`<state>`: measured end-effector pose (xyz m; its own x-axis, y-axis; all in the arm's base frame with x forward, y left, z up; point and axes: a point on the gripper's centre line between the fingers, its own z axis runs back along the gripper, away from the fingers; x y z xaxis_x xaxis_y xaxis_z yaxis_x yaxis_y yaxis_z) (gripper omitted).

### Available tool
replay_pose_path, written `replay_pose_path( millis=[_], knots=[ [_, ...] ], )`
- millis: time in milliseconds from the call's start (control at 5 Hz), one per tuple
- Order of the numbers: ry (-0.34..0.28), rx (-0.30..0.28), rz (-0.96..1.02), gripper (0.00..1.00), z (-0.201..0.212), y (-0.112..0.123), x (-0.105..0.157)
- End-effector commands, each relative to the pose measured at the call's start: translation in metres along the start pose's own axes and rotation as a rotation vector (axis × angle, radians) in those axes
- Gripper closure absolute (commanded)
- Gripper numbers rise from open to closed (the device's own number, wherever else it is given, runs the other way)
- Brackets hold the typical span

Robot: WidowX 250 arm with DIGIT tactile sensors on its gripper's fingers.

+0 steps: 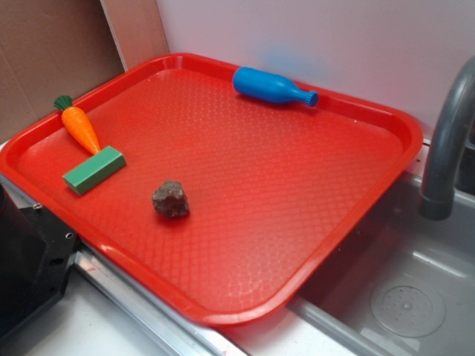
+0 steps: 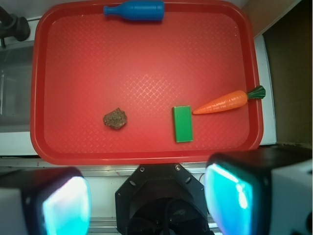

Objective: Grab the carrot.

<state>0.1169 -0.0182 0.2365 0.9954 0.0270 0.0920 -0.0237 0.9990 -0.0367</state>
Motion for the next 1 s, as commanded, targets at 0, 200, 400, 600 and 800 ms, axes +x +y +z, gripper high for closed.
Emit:
replay_pose_path(
  millis=[0, 200, 400, 600, 800],
  knots=[
    [0.0, 0.0, 0.0, 0.0, 0.0, 0.0, 0.0],
    [0.084, 0.122, 0.181, 0.0, -0.049, 0.052, 0.002],
    [-0.054, 0.126, 0.392, 0.0, -0.079, 0.098, 0.022],
    [-0.157, 0.24, 0.635, 0.0, -0.111, 0.131, 0.032],
    [-0.183, 0.266, 0.752, 0.0, -0.144, 0.151, 0.04]
  ],
)
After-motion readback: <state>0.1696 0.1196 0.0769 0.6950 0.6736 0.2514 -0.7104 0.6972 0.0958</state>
